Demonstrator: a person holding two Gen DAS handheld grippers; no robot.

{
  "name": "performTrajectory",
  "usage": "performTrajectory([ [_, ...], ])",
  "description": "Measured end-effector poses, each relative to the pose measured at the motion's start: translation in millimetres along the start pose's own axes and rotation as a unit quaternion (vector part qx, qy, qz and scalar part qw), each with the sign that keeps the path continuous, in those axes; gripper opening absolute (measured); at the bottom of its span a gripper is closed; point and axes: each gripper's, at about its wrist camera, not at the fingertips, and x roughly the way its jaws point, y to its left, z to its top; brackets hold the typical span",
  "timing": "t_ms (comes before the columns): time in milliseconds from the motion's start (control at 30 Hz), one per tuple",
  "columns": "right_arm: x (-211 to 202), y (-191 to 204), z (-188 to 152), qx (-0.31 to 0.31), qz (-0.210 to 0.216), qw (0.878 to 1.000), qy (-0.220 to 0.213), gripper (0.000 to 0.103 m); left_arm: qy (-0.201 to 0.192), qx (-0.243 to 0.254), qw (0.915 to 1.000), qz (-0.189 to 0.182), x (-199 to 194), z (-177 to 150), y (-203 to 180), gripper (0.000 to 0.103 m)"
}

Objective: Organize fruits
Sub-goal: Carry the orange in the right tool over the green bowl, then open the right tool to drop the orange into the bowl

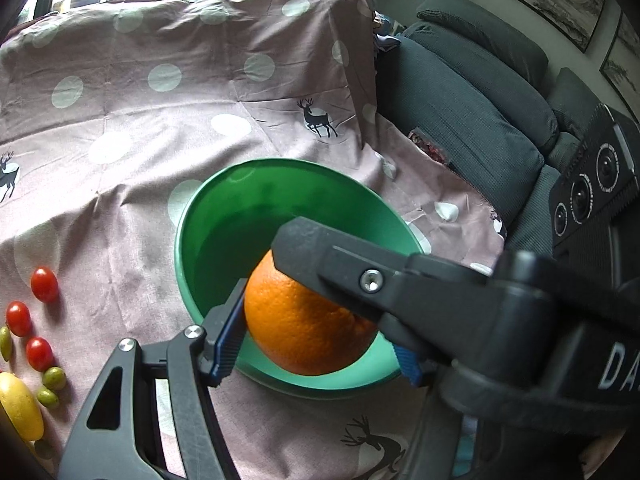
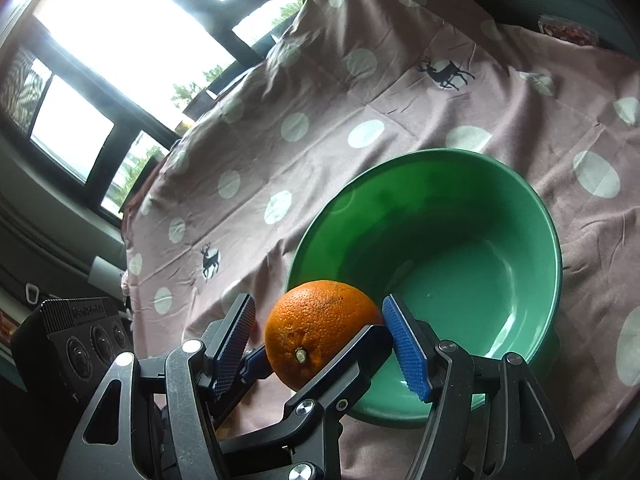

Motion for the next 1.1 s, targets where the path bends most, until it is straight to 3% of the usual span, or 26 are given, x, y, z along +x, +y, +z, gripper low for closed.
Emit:
performTrajectory([
  [400,6.9,-14.7,-0.1,0.015,-0.016,1.0,0.016,0.069,0.025,-0.008,0.9996,-0.01,17.1,-3.1,0.5,0.063],
  [1100,14.2,-20.9,0.2,0.032,-0.027,0.999,0.025,0.07,0.033,-0.009,0.9993,0.016,20.6,-4.7,3.9,0.064],
])
